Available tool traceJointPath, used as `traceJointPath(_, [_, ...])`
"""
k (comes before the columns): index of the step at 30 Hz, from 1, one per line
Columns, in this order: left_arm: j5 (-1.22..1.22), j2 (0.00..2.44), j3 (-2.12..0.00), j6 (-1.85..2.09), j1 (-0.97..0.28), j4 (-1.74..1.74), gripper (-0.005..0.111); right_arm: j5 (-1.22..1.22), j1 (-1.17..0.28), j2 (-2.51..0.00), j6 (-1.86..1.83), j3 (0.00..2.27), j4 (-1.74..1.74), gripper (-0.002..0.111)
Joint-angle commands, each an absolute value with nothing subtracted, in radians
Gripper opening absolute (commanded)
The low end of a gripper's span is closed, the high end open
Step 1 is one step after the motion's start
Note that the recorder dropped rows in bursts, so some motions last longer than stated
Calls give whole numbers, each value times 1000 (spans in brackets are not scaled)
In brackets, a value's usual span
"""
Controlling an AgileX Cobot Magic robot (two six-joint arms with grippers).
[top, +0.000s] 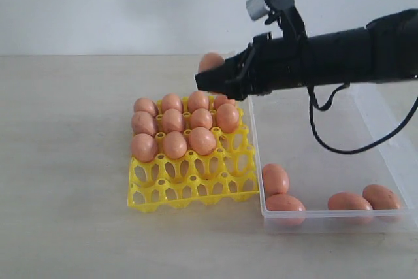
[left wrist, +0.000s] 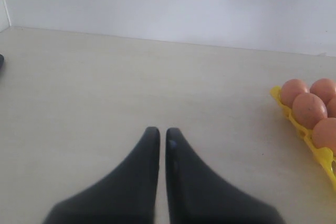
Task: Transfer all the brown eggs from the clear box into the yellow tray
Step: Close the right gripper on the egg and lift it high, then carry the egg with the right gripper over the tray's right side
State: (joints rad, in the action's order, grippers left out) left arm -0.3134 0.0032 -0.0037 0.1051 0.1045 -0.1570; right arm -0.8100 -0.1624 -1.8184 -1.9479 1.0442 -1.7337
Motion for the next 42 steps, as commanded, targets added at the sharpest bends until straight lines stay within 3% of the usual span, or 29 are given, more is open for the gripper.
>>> traceJointPath(1, [-314,0,0,109,105,-158,4,-847,-162,-1859,-1967,971,-1744,0])
traceJointPath(8, [-314,0,0,109,105,-158,4,-582,-162,-1859,-2082,911,-1744,0])
traceJointPath(13, [-314,0,0,109,105,-158,4,-505,-160,-1859,-2124,1008,-1744,0])
traceJointPath(20, [-314,0,0,109,105,-158,4,129,-156,-1859,-1881,1248,-1744,0])
traceJointPath(24, [-314,0,0,109,105,-158,4,26,-99,-1859,-1808,1372,-1744,0])
traceJointPath(30, [-314,0,0,109,105,-158,4,-251,-84,-1859,-2124,1407,-1738,0])
traceJointPath(34, [-314,0,0,109,105,-158,4,-265,-84,-1859,-2124,1407,-1509,0])
traceJointPath(38, [-314,0,0,109,105,-158,4,-99,-84,-1868,-2124,1407,-1298,0])
traceJointPath(42, [-314,0,0,109,105,-158,4,361,-80,-1893,-2117,1407,-1230,0])
